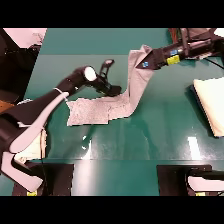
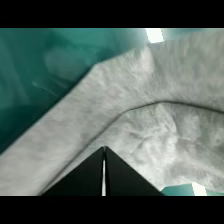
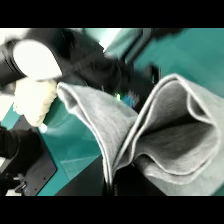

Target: Fold the shirts.

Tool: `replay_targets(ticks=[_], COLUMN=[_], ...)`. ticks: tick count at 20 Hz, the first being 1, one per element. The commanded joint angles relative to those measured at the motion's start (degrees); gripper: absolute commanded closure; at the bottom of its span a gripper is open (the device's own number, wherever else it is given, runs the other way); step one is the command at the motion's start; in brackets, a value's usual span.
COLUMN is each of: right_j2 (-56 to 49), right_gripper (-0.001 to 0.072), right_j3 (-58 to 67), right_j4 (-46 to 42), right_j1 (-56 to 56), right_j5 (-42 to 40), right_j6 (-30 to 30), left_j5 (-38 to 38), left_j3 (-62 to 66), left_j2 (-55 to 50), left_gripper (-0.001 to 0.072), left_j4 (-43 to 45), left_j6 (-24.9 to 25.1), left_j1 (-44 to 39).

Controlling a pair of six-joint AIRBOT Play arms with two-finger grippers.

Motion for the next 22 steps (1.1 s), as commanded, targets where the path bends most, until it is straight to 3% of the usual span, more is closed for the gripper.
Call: replay_targets(ticks=[1, 8, 9, 10, 11, 12, 14, 19, 22], right_j2=[-2.43, -14.01, -16.20, -18.14, -20.15, -21.55, -22.34, -21.35, -16.85], right_gripper=[0.0699, 0.0676, 0.0449, 0.0166, 0.0064, 0.0073, 0.0269, 0.0273, 0.0274], right_j3=[3.02, 7.06, 7.39, 7.91, 9.01, 10.16, 11.19, 9.01, -2.34], right_j4=[0.15, 0.04, 0.09, 0.13, 0.15, 0.13, -0.96, -6.62, -7.58], right_j1=[6.43, 26.25, 28.50, 30.05, 31.12, 31.41, 30.36, 20.87, 13.38], right_j5=[-1.84, -17.86, -20.52, -21.77, -20.96, -18.71, -13.14, 2.38, 1.46], right_j6=[0.04, -2.25, -2.54, -2.54, -2.56, -2.54, -2.54, -0.50, 0.09], left_j5=[-3.26, -6.82, -7.21, -7.78, -8.61, -9.35, -10.78, -13.84, -15.74], left_j3=[0.07, 0.07, 0.07, 0.07, 0.07, 0.07, 0.07, 0.04, 0.04], left_j2=[7.80, 24.76, 26.40, 27.58, 28.52, 29.11, 29.38, 29.31, 29.31], left_gripper=[0.0684, 0.0683, 0.0683, 0.0683, 0.0683, 0.0683, 0.0683, 0.0683, 0.0683], left_j4=[8.07, 14.23, 14.23, 14.21, 14.21, 14.21, 14.12, 13.53, 13.53], left_j6=[-0.02, 0.17, 0.15, 0.17, 0.17, 0.44, 1.07, 1.25, 2.49], left_j1=[6.40, 23.87, 25.57, 26.73, 27.54, 27.87, 27.87, 27.87, 27.87])
